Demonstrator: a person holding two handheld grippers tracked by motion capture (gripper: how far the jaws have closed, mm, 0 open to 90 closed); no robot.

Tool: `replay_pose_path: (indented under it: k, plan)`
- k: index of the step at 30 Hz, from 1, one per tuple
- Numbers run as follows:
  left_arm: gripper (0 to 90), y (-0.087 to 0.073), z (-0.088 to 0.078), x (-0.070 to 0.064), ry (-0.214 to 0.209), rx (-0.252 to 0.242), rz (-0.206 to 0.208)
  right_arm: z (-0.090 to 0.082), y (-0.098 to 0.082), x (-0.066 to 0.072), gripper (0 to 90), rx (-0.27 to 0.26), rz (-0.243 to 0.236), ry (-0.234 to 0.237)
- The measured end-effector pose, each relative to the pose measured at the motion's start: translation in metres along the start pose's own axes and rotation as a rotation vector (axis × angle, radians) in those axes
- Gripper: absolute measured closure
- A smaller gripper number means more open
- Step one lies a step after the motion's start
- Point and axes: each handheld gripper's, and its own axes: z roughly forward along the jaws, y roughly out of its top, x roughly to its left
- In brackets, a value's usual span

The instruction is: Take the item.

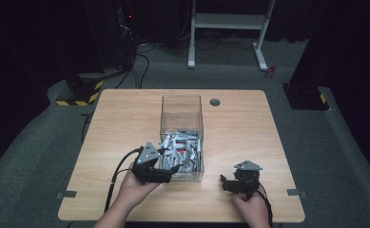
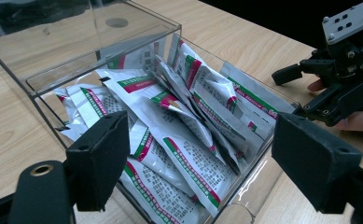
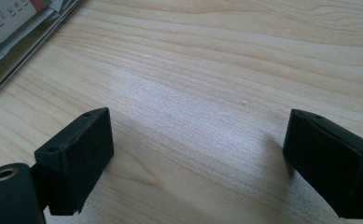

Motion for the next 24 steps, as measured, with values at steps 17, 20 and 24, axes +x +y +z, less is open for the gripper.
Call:
replay_pose_path:
  k: [17,20,24]
  plan:
    - [29.7,0.005,0.024,0.003,0.002,0.058,-0.011,0.0,0.0,0.0,8.3,-0.001,-0.003,0.002]
    - [31.4,0.005,0.028,0.002,0.018,0.071,-0.012,0.0,0.0,0.0,8.4,-0.001,-0.004,0.003]
    - [38.5,0.006,0.033,0.002,0.03,0.086,-0.009,0.0,0.0,0.0,8.4,-0.001,-0.004,0.004]
